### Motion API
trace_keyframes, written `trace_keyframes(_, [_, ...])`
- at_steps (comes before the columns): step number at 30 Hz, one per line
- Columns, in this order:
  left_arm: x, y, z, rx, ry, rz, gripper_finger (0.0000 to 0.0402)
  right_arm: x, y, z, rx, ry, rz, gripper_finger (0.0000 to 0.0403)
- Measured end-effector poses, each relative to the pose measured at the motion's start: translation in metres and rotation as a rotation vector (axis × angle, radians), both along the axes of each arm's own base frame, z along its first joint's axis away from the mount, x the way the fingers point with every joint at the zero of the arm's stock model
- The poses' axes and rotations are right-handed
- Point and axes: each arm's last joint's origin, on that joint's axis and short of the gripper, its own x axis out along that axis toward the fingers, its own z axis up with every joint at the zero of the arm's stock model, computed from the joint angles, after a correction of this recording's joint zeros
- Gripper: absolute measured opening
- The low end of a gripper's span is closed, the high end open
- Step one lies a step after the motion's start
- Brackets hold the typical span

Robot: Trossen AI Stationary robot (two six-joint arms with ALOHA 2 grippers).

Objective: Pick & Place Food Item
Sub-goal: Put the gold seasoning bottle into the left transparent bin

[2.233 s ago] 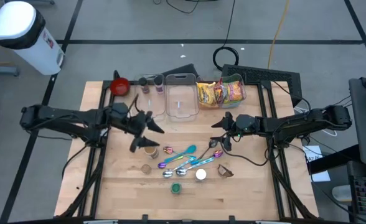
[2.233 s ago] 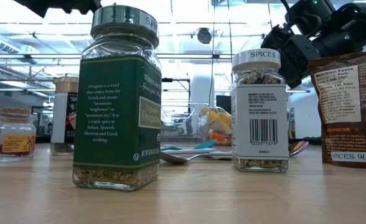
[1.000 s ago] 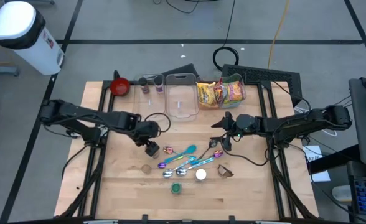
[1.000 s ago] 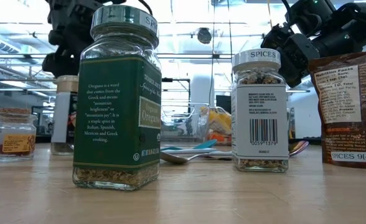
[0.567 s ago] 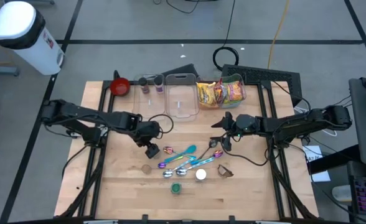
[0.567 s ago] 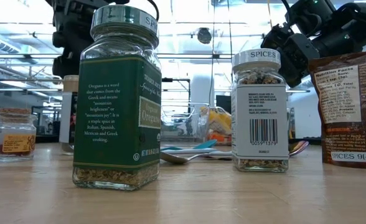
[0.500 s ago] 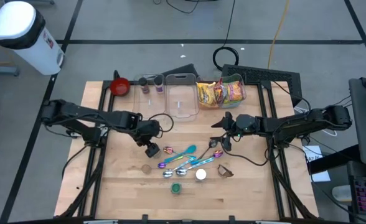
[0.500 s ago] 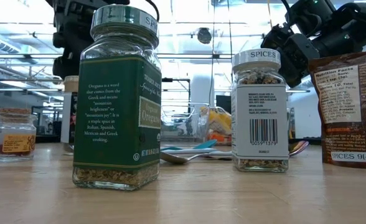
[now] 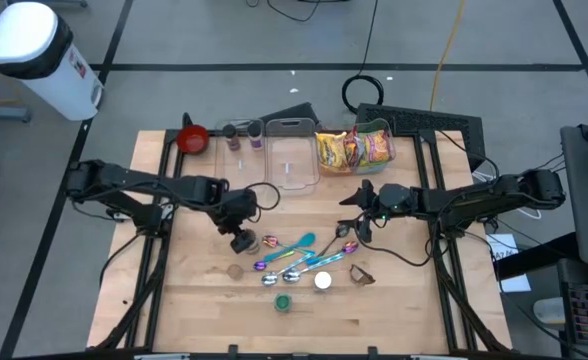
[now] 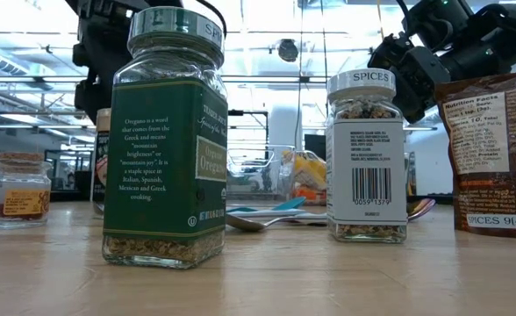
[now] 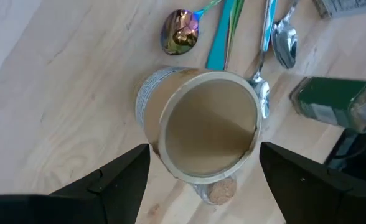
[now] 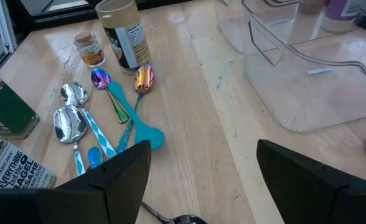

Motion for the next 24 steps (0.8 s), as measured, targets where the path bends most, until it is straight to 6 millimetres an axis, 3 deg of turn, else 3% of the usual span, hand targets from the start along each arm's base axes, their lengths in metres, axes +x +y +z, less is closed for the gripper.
trace_keyframes(5, [0.000, -0.007, 0.001, 0.098, -0.023, -0.074, 0.0308, 0.000, 0.000, 0.000, -0.002, -0.003, 0.001, 0.0283])
trace_keyframes(13, [0.004, -0.023, 0.024, 0.400, -0.098, -0.273, 0.0308, 0.000, 0.000, 0.001, -0.003, -0.007, 0.001, 0.0283])
trace_keyframes(24, [0.003, -0.039, 0.019, 0.509, -0.108, -0.328, 0.0308, 0.000, 0.000, 0.001, -0.001, -0.006, 0.000, 0.0283])
